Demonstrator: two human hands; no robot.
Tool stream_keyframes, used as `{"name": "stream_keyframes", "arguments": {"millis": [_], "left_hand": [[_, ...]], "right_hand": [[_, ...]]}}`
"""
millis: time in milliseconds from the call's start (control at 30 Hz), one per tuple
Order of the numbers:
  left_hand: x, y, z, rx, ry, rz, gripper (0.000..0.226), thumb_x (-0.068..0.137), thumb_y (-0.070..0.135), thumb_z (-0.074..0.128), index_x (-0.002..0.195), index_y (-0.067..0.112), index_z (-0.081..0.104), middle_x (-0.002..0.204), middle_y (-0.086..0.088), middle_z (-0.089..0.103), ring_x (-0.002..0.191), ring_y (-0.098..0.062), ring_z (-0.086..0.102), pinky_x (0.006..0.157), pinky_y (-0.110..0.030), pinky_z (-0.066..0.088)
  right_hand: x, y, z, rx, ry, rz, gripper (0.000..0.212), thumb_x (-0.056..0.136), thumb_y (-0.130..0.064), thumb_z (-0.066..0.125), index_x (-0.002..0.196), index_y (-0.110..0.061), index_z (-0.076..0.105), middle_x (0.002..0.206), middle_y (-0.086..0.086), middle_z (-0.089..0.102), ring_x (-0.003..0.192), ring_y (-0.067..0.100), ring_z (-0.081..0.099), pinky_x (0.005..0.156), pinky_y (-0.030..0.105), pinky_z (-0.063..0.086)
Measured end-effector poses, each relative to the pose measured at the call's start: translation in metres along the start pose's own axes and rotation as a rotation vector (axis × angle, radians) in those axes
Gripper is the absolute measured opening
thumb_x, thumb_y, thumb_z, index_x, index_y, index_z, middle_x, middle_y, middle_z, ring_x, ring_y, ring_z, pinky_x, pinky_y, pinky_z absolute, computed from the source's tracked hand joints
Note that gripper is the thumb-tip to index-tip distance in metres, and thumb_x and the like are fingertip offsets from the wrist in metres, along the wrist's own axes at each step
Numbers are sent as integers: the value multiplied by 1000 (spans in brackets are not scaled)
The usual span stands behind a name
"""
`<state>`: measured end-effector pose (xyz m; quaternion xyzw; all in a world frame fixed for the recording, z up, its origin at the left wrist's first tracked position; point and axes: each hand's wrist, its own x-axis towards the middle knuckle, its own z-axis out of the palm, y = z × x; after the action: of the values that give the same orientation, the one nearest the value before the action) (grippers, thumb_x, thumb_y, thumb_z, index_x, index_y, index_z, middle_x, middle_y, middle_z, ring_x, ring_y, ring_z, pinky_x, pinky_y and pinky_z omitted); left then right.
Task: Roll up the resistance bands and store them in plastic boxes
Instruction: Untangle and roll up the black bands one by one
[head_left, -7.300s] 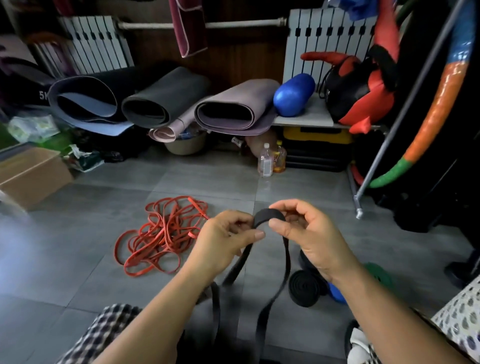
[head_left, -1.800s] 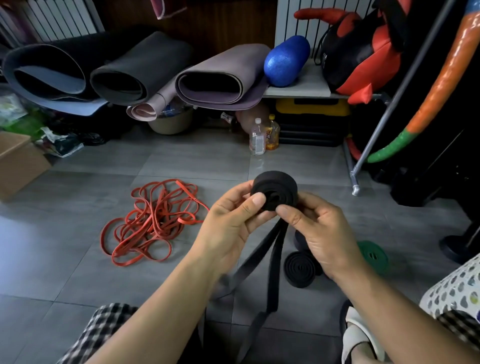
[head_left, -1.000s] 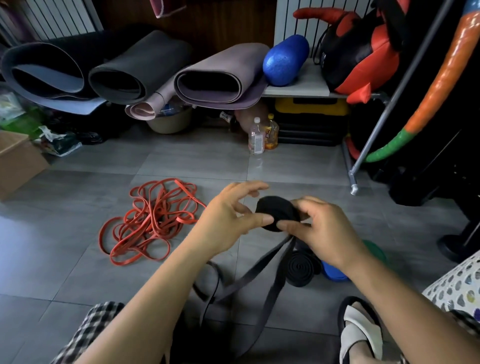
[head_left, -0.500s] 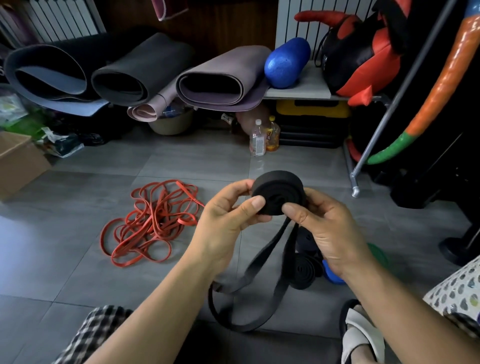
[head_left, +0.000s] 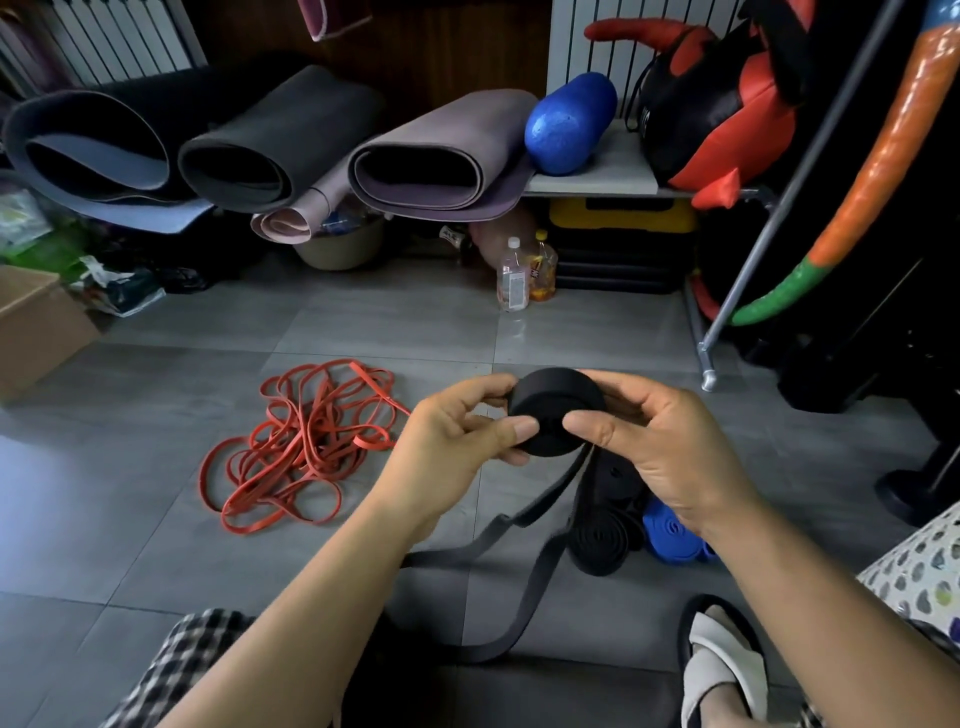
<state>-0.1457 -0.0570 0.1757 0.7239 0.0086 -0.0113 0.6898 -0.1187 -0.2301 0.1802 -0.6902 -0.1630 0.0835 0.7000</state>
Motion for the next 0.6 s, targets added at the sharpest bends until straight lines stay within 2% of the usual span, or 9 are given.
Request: {"name": "stream_keyframes", "arguments": {"millis": [100, 233, 367, 433, 500, 600], "left_hand": [[-2, -1, 6, -222, 14, 18, 35, 70, 17, 65, 105, 13, 63, 92, 1, 70, 74, -18, 68, 71, -26, 56], [-1, -4, 11, -476, 28, 6, 38, 71, 15, 60, 107, 6, 60, 91, -4, 71, 79, -15, 68, 67, -23, 55], [-4, -9, 15, -535, 3, -60, 37, 73, 13, 59, 110, 5, 58, 101, -10, 66, 79, -17, 68, 71, -25, 57], [-1, -8, 7, -354, -28, -108, 33, 77, 12, 62, 110, 8, 59, 104, -9, 67, 80, -19, 68, 72, -27, 56], [4, -9, -4, 9, -18, -102, 34, 81, 10, 66, 114, 15, 61, 106, -2, 67, 85, -14, 67, 77, -27, 55], [8, -10, -15, 457, 2, 15, 50, 76, 17, 73, 121, 29, 57, 113, 9, 60, 100, -6, 59, 91, -27, 49]], "right_hand": [[-1, 0, 2, 110, 8, 30, 27, 62, -14, 66, 88, -21, 67, 81, -12, 73, 82, -1, 67, 71, 9, 47], [-3, 8, 12, 193, 80, 24, 25, 64, -16, 67, 89, -19, 68, 85, -8, 74, 84, 3, 68, 72, 10, 48], [-2, 10, 12, 111, 64, 14, 23, 68, -18, 66, 91, -20, 68, 86, -11, 73, 86, 1, 67, 73, 9, 47], [0, 10, 3, 11, 18, 41, 19, 73, -12, 67, 88, -22, 68, 86, -12, 73, 86, 2, 67, 74, 10, 48], [1, 12, -2, -140, -1, 76, 20, 77, -7, 68, 86, -24, 68, 82, -12, 73, 82, 3, 68, 74, 15, 50], [-1, 16, -4, -600, -28, 84, 15, 79, -19, 71, 92, -26, 69, 77, -9, 71, 72, 10, 65, 70, 30, 51]]}}
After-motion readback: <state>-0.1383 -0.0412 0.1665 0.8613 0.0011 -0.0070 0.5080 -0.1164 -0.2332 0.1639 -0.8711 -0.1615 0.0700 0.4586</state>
